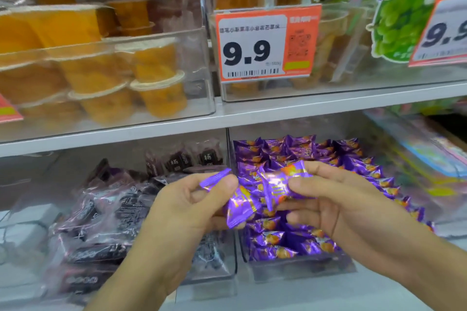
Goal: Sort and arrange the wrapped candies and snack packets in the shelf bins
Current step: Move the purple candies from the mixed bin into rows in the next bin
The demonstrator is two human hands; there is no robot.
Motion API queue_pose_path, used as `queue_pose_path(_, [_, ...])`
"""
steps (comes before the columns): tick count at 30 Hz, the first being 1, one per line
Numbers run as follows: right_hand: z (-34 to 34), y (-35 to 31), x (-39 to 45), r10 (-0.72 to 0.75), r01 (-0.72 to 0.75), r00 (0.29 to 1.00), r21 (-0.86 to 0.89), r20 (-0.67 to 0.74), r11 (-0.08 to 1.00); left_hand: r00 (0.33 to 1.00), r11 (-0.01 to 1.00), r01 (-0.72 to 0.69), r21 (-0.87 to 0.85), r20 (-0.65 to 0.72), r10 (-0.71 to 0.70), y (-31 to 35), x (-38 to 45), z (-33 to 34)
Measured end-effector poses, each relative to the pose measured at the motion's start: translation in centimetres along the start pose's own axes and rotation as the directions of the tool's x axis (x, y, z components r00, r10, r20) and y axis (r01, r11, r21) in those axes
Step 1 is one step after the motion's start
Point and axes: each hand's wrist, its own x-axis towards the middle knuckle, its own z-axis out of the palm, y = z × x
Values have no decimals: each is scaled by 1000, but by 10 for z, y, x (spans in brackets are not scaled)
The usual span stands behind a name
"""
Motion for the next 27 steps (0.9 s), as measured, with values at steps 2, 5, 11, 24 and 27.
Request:
queue_pose_path(2, [-4, -1, 1, -6, 4, 999, -62, -36, 998, 996, 997, 64, -37, 59, -62, 1, 0, 5])
queue_pose_path(5, [-7, -1, 1, -14, 11, 999, -104, -29, 995, 982, 987, 150, -54, 126, -142, 5, 2, 10])
queue_pose_path(11, [-6, 1, -4, 111, -111, 994, -57, 5, 992, 962, 983, 164, -84, 235, -140, 11, -4, 10])
queue_pose_path(24, [-10, 2, 1, -96, 102, 994, -152, 45, 983, 957, 977, 25, 210, 278, -84, 11, -5, -15])
queue_pose_path(27, [-9, 3, 1, -63, 70, 995, -93, 76, 993, 964, 990, 33, 139, 258, -69, 12, -5, -16])
